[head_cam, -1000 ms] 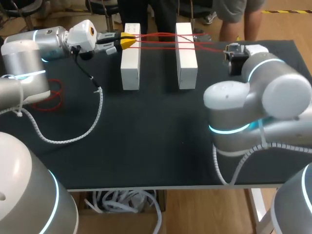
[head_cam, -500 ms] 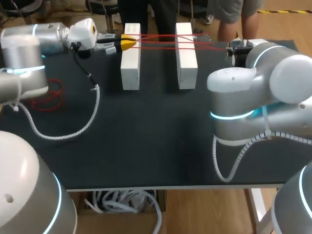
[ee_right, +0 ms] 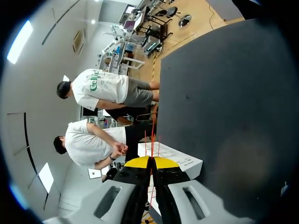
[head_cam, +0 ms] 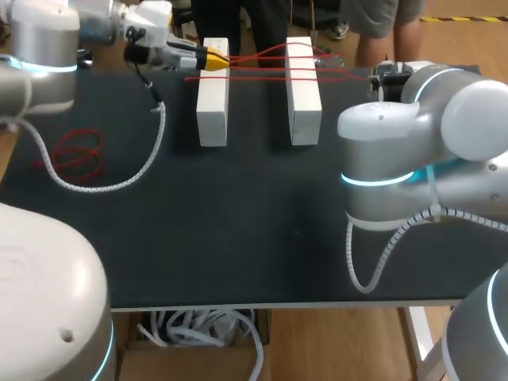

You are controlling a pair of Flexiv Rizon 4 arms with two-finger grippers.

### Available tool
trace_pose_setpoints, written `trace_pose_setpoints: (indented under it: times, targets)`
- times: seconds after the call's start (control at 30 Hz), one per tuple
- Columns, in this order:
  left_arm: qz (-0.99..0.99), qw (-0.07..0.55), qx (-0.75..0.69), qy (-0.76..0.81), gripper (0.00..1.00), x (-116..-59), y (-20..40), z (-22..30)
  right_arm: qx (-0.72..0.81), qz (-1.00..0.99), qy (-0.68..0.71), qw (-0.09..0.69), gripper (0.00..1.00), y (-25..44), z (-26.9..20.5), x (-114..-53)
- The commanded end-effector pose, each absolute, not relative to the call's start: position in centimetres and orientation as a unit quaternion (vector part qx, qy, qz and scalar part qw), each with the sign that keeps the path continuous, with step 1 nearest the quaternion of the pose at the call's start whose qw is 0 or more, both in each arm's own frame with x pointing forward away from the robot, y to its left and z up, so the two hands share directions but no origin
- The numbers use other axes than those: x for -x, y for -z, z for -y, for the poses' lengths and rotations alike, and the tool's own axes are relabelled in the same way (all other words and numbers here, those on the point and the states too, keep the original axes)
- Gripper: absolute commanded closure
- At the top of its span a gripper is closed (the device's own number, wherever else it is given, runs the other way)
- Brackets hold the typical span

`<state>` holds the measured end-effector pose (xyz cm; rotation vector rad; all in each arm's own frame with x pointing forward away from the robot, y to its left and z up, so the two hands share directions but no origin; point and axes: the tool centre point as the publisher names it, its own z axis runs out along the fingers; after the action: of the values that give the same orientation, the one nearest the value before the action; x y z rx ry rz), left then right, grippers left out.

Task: Grab the tape and strap the tape.

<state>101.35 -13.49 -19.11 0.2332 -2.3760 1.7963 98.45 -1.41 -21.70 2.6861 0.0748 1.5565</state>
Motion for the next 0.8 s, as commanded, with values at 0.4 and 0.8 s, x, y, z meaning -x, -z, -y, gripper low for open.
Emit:
trace_pose_setpoints:
  times: [0.4, 0.8]
  targets:
    - [0.983, 0.024, -0.012, -0.182, 1.0, -101.6, 16.5, 15.6, -0.867, -0.025, -0.497, 0.018, 1.0, 21.4, 1.5, -98.5]
    - [0.994, -0.006, 0.042, -0.098, 1.0, -100.4, 15.8, 15.5, -0.867, -0.025, -0.497, 0.018, 1.0, 21.4, 1.5, -98.5]
